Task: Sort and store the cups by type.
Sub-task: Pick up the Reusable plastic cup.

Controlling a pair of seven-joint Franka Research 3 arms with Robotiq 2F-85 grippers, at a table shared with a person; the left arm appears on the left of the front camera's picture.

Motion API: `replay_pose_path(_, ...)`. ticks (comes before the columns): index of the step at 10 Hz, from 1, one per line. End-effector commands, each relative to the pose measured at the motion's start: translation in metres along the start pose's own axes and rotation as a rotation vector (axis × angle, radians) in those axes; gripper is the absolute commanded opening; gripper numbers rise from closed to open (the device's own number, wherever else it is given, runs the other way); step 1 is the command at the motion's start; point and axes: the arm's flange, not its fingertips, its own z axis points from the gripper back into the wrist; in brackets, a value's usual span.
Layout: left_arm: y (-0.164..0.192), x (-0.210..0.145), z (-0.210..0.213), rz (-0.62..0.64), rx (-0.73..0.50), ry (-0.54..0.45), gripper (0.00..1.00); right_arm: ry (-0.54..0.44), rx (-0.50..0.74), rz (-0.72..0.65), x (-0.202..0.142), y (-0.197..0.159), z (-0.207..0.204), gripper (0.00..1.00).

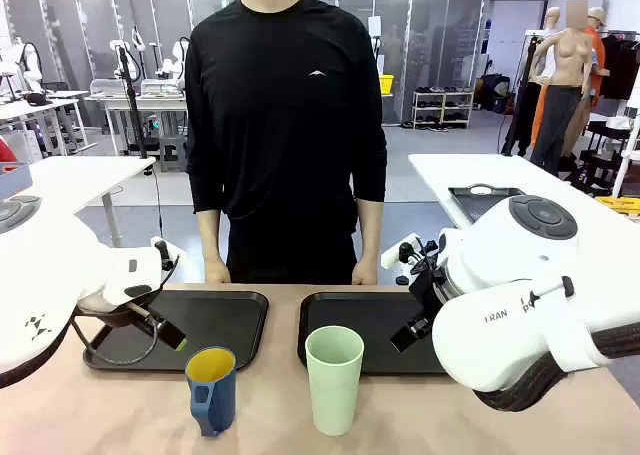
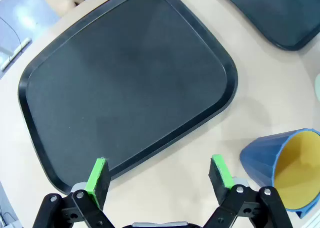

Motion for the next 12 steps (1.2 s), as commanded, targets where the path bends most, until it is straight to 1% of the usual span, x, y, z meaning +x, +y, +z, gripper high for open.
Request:
replay_pose_path(1,-0.0002,0.0001,0.0000,0.000,0.000,0.000,1.00,0.000,0.000,0.000,0.0000,0.0000,0.0000,1.00)
replay_pose_path(12,-0.0002,0.0001,0.0000,0.000,0.000,0.000,1.00,0.000,0.000,0.000,0.0000,0.0000,0.0000,1.00)
